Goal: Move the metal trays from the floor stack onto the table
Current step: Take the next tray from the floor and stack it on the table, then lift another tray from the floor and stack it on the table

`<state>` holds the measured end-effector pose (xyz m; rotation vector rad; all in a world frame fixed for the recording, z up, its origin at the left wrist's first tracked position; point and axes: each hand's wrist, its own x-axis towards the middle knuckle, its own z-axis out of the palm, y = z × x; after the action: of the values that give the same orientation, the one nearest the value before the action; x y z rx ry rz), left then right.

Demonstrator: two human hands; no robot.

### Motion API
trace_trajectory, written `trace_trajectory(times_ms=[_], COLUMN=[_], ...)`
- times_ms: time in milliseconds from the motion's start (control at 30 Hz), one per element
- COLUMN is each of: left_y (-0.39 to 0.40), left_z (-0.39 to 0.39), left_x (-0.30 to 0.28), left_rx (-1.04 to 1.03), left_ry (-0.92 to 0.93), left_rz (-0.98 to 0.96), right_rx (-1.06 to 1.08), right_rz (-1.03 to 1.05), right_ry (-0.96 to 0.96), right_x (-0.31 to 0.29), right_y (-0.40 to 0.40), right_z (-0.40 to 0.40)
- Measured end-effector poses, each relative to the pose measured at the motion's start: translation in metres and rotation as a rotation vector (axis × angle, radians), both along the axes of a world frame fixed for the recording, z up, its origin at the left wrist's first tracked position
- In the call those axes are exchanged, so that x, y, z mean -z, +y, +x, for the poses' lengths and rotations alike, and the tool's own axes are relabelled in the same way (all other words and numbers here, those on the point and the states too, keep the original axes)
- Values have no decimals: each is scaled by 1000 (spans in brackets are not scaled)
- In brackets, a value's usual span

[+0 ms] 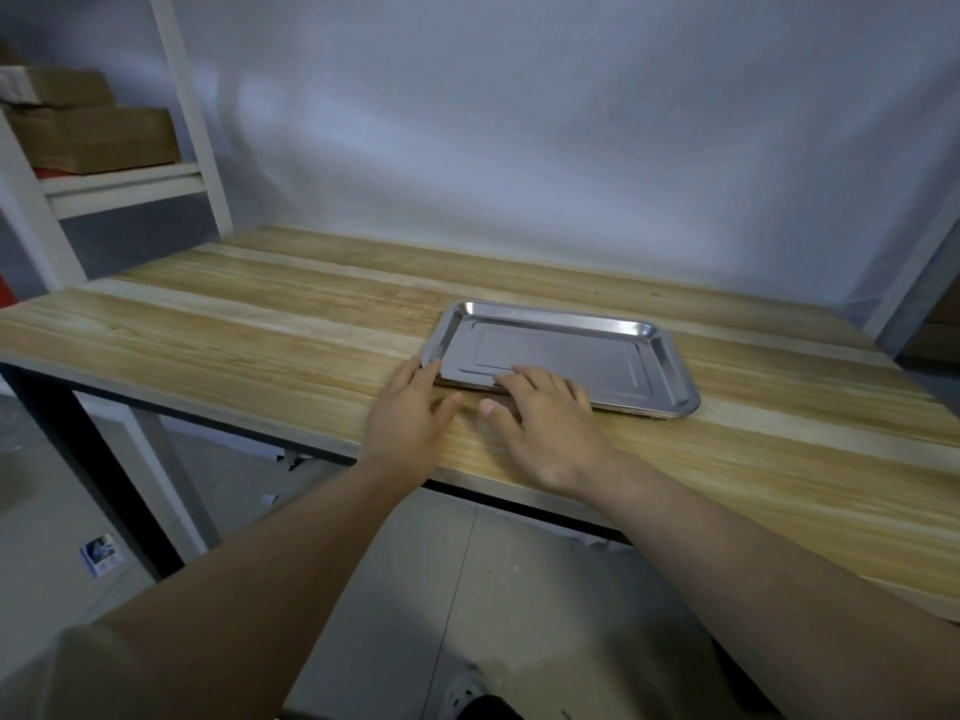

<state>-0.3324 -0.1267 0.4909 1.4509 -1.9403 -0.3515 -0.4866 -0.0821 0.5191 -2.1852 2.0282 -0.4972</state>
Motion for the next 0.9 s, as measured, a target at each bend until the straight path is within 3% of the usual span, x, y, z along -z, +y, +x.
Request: trace_trajectory(times_ms=[233, 333, 467, 667, 900], left_y=[28, 50, 70, 90, 125], left_z=[25, 59, 120, 199, 272], left_x=[2, 22, 61, 134, 243], left_rx=[-51, -142, -373, -579, -798], left_ry=[409, 420, 355, 392, 468], left_rz=[-82, -211, -233, 130, 614], right_rx=[-196, -317, -489, -615, -511], right_rz=[-185, -265, -303, -87, 271], right_ry=[-42, -106, -192, -256, -353], right_x=[-2, 5, 33, 101, 203], right_y=[13, 20, 28, 27, 10], right_z=[55, 84, 127, 182, 225])
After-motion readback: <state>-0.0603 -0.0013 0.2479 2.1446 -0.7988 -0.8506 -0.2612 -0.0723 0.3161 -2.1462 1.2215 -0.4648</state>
